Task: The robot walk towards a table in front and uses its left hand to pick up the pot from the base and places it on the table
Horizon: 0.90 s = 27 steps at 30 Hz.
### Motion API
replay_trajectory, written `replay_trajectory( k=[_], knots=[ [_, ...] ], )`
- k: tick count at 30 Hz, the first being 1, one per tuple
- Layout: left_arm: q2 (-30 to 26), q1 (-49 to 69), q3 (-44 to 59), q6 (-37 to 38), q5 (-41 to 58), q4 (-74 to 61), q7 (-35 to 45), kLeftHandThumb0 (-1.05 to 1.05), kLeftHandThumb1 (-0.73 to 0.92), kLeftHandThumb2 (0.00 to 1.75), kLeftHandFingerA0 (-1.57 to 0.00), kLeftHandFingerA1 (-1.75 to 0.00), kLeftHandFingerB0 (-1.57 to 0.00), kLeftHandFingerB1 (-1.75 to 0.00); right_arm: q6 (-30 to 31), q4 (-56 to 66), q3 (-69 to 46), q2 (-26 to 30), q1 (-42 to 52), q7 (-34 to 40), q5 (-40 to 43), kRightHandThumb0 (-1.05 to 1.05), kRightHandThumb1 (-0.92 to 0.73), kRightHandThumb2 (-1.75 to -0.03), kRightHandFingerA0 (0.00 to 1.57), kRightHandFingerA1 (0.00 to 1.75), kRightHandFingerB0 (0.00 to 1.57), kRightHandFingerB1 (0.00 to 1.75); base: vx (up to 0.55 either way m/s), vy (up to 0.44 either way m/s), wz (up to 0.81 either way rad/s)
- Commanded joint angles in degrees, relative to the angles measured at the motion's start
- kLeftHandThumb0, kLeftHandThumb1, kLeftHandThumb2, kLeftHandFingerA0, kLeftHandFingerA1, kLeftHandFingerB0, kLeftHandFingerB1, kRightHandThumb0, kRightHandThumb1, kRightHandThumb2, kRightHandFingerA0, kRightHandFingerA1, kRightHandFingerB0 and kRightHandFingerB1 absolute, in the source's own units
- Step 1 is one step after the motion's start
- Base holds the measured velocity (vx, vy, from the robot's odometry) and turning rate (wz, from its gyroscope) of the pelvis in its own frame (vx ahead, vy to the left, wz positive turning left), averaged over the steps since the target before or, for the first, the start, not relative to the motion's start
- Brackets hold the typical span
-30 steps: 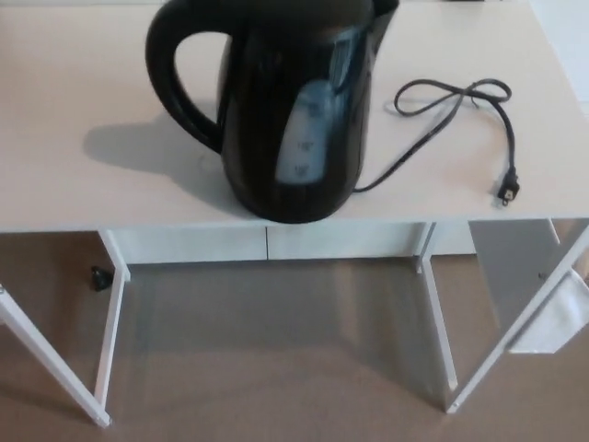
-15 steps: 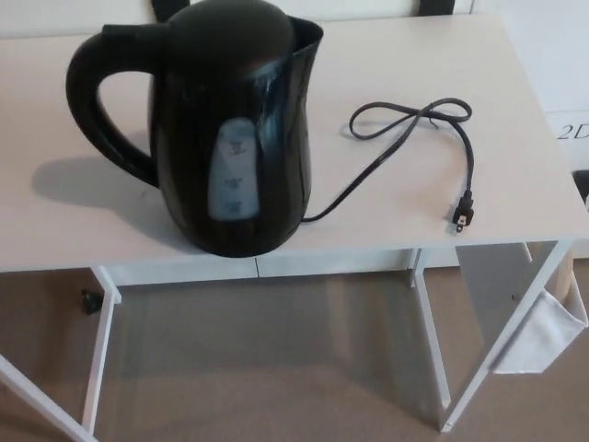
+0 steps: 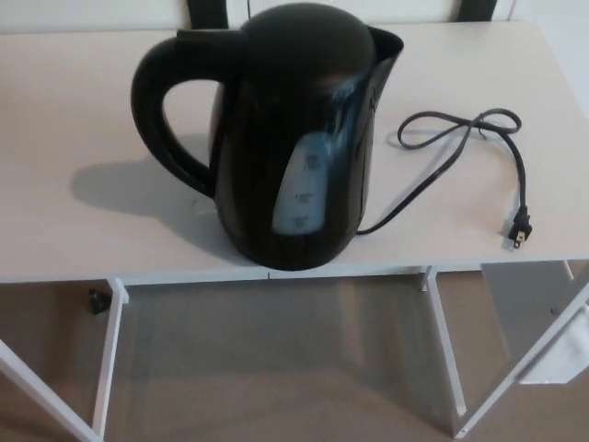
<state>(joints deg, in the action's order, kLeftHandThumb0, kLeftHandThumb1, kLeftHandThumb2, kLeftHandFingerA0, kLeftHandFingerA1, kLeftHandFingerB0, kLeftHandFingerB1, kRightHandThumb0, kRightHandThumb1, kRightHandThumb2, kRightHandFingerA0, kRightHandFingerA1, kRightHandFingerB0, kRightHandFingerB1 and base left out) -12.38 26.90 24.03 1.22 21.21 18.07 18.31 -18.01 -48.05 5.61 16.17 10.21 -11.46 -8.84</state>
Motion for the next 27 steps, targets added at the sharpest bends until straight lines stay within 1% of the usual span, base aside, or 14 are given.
replay_trajectory(
  k=[1, 10, 16, 17, 18, 19, 20, 21, 22, 24, 25, 26, 27],
  knots=[
    [-0.5, 0.2, 0.0, -2.7, -0.4, -1.2, -0.7, -0.21, 0.51, 0.55, -0.26, -0.34, -0.14, -0.27, 0.4, 0.8, -0.1, 1.0, 0.6, 0.6, -0.5, -0.34, -0.63, -0.58, 0.69, 0.45, 0.55, 0.4, -0.03, -0.075, 0.08],
    [-0.6, -0.2, 0.2, -2.7, 0.0, -0.9, 0.3, -0.21, 0.52, 0.55, -0.25, -0.35, -0.14, -0.27, -0.1, 0.3, 0.3, 1.0, 0.2, 1.3, -1.1, -0.35, -0.62, -0.58, 0.69, 0.45, 0.55, 0.41, -0.02, -0.092, 0.02],
    [-0.9, 0.6, -0.3, -2.4, -0.3, -1.5, 1.3, -0.23, 0.5, 0.55, -0.23, -0.34, -0.12, -0.27, 0.9, 1.8, 0.6, 1.3, 1.1, 0.9, -1.3, -0.36, -0.63, -0.58, 0.68, 0.44, 0.54, 0.4, 0.0, 0.0, 0.0],
    [-1.6, 3.1, -1.4, -3.6, 0.6, -7.0, 3.9, -0.32, 0.43, 0.59, -0.2, -0.37, -0.15, -0.32, 0.5, 1.2, 0.4, 1.3, 0.6, 0.8, -1.0, -0.36, -0.62, -0.58, 0.66, 0.44, 0.53, 0.4, 0.0, 0.0, 0.0],
    [-2.0, 4.3, -1.9, -4.2, 1.0, -9.5, 5.0, -0.32, 0.43, 0.59, -0.2, -0.37, -0.15, -0.32, 0.4, 1.0, 0.3, 1.2, 0.3, 0.8, -0.9, -0.36, -0.62, -0.58, 0.66, 0.44, 0.53, 0.4, 0.0, 0.0, 0.0],
    [-2.7, 9.4, -2.6, -3.1, 5.4, -18.4, 11.8, -0.38, 0.39, 0.61, -0.2, -0.41, -0.15, -0.34, 0.5, 0.6, 0.0, 1.2, 0.1, 0.6, -0.5, -0.36, -0.63, -0.58, 0.68, 0.45, 0.55, 0.4, 0.0, 0.0, 0.0],
    [-3.1, 11.8, -2.6, -2.4, 7.2, -22.5, 14.3, -0.43, 0.38, 0.61, -0.22, -0.4, -0.14, -0.34, 0.8, 0.6, -0.1, 1.1, 0.1, 0.7, -0.5, -0.37, -0.63, -0.57, 0.69, 0.44, 0.55, 0.4, 0.0, 0.0, 0.0],
    [-3.5, 14.0, -2.4, -1.7, 8.8, -26.3, 16.5, -0.43, 0.38, 0.61, -0.22, -0.4, -0.14, -0.34, 1.2, 0.8, -0.1, 1.1, 0.1, 0.7, -0.5, -0.37, -0.63, -0.57, 0.69, 0.44, 0.55, 0.4, 0.0, 0.0, 0.0],
    [-4.0, 16.6, -1.2, -2.1, 12.4, -33.1, 17.9, -0.39, 0.4, 0.6, -0.2, -0.39, -0.12, -0.32, 1.3, 0.7, -0.1, 1.1, -0.1, 0.8, -0.5, -0.36, -0.62, -0.57, 0.7, 0.45, 0.55, 0.4, -0.02, -0.08, 0.02],
    [-5.0, 20.1, 1.3, -2.6, 18.7, -44.0, 19.6, -0.39, 0.39, 0.61, -0.18, -0.4, -0.09, -0.31, 1.3, 0.7, -0.2, 1.1, -0.4, 0.9, -0.5, -0.36, -0.62, -0.58, 0.7, 0.45, 0.55, 0.4, -0.01, -0.041, 0.01],
    [-5.3, 20.6, 2.3, -2.4, 20.6, -46.7, 20.0, -0.39, 0.39, 0.61, -0.18, -0.4, -0.09, -0.31, 1.3, 0.8, -0.2, 1.2, -0.4, 0.9, -0.5, -0.36, -0.62, -0.58, 0.7, 0.45, 0.55, 0.4, -0.02, -0.081, 0.01],
    [-6.2, 19.6, 6.0, -1.5, 26.8, -53.4, 18.6, -0.25, 0.41, 0.9, -0.01, -0.49, 0.0, -0.49, 2.0, 1.4, 0.1, 1.3, -0.3, 1.2, -1.0, -0.37, -0.63, -0.58, 0.69, 0.44, 0.55, 0.4, -0.03, -0.081, 0.03],
    [-7.3, 18.1, 8.8, -0.6, 30.2, -57.1, 17.3, -0.27, 0.4, 0.9, -0.01, -0.5, 0.0, -0.5, 2.5, 1.7, 0.3, 1.4, -0.3, 1.4, -1.3, -0.37, -0.63, -0.58, 0.68, 0.44, 0.54, 0.4, -0.03, -0.081, 0.02]
  ],
)
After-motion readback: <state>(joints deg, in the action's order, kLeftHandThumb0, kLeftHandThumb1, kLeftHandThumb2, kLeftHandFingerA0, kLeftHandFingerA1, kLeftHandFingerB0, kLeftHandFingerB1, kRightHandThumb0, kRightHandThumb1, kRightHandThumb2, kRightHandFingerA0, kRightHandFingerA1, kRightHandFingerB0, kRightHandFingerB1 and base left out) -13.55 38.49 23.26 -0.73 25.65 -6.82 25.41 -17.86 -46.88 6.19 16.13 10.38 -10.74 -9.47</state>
